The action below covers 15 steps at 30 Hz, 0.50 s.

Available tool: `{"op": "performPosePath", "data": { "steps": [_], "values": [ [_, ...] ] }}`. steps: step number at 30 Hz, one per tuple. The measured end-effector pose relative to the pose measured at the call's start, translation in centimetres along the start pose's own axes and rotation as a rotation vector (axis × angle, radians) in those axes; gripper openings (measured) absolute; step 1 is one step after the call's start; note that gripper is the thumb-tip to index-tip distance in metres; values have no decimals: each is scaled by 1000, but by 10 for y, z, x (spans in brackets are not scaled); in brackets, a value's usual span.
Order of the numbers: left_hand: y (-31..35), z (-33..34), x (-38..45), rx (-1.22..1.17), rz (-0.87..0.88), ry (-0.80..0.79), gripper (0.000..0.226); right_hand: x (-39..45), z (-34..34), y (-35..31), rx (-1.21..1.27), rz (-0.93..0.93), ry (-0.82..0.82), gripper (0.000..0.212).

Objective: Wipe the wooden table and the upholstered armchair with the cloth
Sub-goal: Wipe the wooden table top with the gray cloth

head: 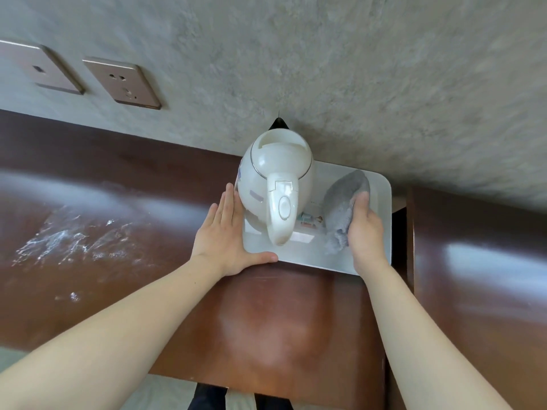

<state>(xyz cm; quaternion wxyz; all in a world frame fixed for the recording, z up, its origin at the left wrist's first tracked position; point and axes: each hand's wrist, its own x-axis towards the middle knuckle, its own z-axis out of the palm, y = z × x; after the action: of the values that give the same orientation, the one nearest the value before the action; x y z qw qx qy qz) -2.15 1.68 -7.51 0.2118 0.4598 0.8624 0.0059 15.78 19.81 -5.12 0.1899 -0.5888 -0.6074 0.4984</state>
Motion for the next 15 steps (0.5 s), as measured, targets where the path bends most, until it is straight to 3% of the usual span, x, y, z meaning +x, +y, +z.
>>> {"op": "performPosePath", "data": {
  "steps": [6,12,15],
  "values": [
    [0,-2,-24,34,-16,11,134,-19,-8,-38,257,86,-20,39],
    [-31,-40,-74,89,-107,-2,127,-47,-21,-114,410,-45,119,35],
    [-57,-62,-109,90,-193,-19,129,-70,-21,-155,619,-98,92,29]
  ]
}}
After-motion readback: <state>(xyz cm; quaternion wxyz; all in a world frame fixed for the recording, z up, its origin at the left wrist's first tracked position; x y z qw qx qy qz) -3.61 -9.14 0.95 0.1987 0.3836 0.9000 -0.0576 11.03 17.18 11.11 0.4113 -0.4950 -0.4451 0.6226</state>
